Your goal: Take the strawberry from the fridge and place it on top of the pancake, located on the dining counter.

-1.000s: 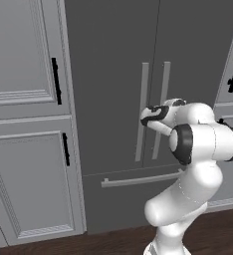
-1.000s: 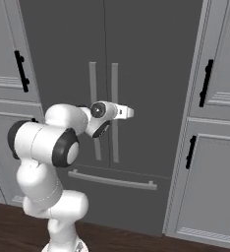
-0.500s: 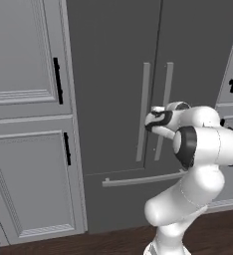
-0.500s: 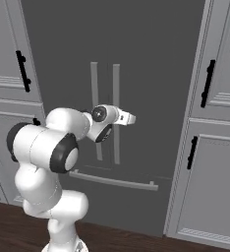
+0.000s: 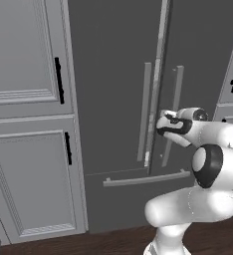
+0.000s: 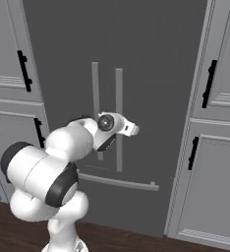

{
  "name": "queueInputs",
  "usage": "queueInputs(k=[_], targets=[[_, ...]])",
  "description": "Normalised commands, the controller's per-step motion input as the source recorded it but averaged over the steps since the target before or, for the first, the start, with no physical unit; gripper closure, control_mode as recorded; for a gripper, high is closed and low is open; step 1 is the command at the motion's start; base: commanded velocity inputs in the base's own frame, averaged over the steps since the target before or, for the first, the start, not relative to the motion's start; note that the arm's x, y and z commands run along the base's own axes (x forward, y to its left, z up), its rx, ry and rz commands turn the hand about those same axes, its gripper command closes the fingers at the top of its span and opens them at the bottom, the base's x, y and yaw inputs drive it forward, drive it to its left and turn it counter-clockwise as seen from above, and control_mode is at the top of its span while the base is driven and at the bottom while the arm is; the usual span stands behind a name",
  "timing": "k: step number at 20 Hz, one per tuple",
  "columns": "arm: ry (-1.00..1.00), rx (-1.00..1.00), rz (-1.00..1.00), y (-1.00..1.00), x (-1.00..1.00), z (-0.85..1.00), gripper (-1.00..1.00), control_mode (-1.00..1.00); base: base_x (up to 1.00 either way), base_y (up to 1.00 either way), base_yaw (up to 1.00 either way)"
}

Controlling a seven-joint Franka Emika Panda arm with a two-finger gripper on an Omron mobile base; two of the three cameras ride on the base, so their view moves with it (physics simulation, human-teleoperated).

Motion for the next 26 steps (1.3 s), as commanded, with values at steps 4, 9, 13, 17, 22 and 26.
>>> queueInputs(k=[4,9,13,17,22,26], targets=[[0.00,0.14,0.00,-1.00,-0.58,0.00,1.00,-1.00,0.00,0.00,0.00],[0.00,0.14,0.00,-1.00,-0.54,0.00,1.00,-1.00,0.00,0.00,0.00],[0.00,0.14,0.00,-1.00,-0.51,0.00,1.00,-1.00,0.00,0.00,0.00],[0.00,0.15,0.00,-1.00,-0.50,0.00,1.00,-1.00,0.00,0.00,0.00],[-0.01,0.17,0.00,-1.00,-0.43,-0.05,1.00,-1.00,0.00,0.00,0.00],[-0.02,0.18,0.00,-1.00,-0.39,-0.09,1.00,-1.00,0.00,0.00,0.00]])
